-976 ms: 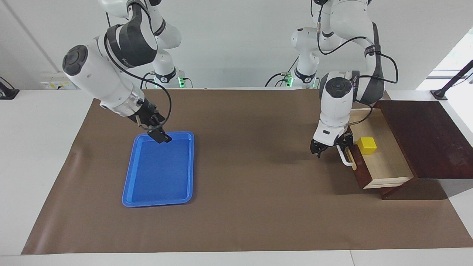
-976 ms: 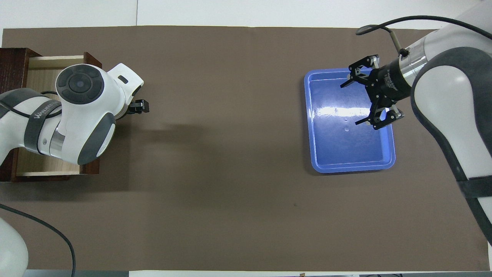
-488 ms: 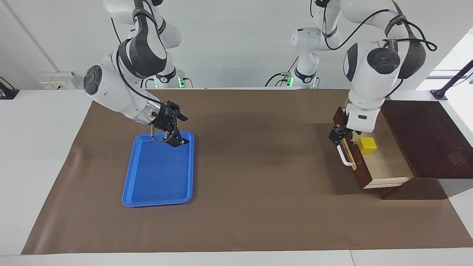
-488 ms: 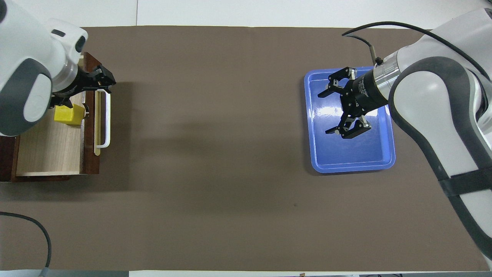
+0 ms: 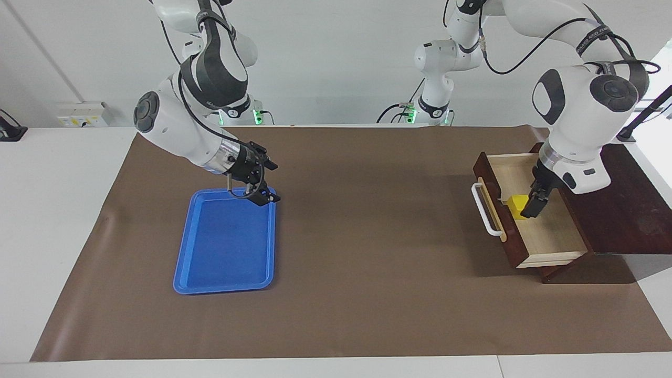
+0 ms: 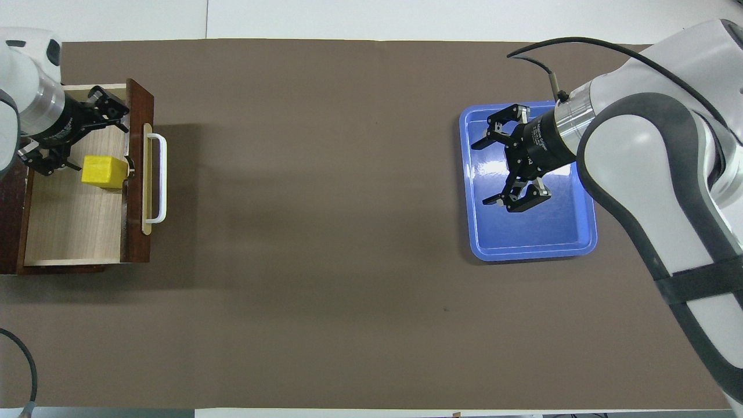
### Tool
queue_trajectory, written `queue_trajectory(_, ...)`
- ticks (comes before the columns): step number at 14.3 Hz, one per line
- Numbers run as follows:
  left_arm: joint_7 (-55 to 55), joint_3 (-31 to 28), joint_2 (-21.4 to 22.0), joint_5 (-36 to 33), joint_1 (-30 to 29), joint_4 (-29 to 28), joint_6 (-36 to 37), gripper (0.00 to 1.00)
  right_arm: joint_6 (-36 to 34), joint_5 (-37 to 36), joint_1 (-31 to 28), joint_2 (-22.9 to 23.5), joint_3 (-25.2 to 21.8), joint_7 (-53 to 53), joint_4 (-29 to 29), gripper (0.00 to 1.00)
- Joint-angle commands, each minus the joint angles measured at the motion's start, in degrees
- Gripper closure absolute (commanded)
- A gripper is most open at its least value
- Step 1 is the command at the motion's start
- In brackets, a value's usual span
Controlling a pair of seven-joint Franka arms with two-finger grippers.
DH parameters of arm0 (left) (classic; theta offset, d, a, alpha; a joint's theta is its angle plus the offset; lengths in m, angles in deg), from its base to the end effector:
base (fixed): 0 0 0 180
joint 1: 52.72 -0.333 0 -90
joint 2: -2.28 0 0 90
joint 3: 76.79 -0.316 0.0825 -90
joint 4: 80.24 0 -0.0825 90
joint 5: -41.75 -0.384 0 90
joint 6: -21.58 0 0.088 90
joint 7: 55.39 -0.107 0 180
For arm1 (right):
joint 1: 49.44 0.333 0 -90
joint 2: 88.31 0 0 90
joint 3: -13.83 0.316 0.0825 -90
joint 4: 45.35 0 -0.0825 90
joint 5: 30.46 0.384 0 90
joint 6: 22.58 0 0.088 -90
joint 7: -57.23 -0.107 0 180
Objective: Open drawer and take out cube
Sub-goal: 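Lower the left gripper into the drawer and grasp the yellow cube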
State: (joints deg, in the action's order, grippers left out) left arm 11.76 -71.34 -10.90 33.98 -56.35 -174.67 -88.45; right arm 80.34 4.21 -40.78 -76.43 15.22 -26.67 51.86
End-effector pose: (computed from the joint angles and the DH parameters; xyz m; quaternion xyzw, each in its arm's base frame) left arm 0.6359 -0.0059 0.4821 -0.8512 -0.5216 -0.0481 0.0317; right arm 0.5989 0.1540 0.4763 -0.7120 0.6380 0.2463 0.1594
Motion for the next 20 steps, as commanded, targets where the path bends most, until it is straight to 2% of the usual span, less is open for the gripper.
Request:
queue_trajectory(1, 5.0, 0.43, 5.18, 0.91, -3.12, -10.05, -6.5, 0.0, 2.63, 1.55, -0.31, -2.03, 0.19, 2.08, 3.15, 0.0)
queue_trajectory(7, 11.68, 0.52, 5.71, 1.0, -4.89, -14.55, -9.58, 0.0, 3.25, 3.3, 1.01, -2.21, 0.19, 6.29, 4.65, 0.0)
queue_trajectory(13, 12.58, 0.87, 5.89, 1.0, -3.4, -14.73, -9.33, 0.0, 3.08, 3.3, 1.27, -2.3, 0.19, 7.18, 4.65, 0.0)
queue_trajectory(15, 9.17, 1.04, 5.89, 0.92, -2.6, -14.29, -8.54, 0.0, 2.99, 3.3, 1.27, -2.3, 0.19, 7.18, 4.65, 0.0)
queue_trajectory(18, -2.6, 1.05, 5.98, 0.91, -0.85, -14.11, -7.75, 0.0, 2.9, 3.3, 1.27, -2.3, 0.19, 7.18, 4.65, 0.0)
queue_trajectory(20, -4.47, 1.05, 5.98, 0.91, -0.76, -14.2, -7.48, 0.0, 2.81, 3.3, 1.18, -2.3, 0.19, 7.18, 4.65, 0.0)
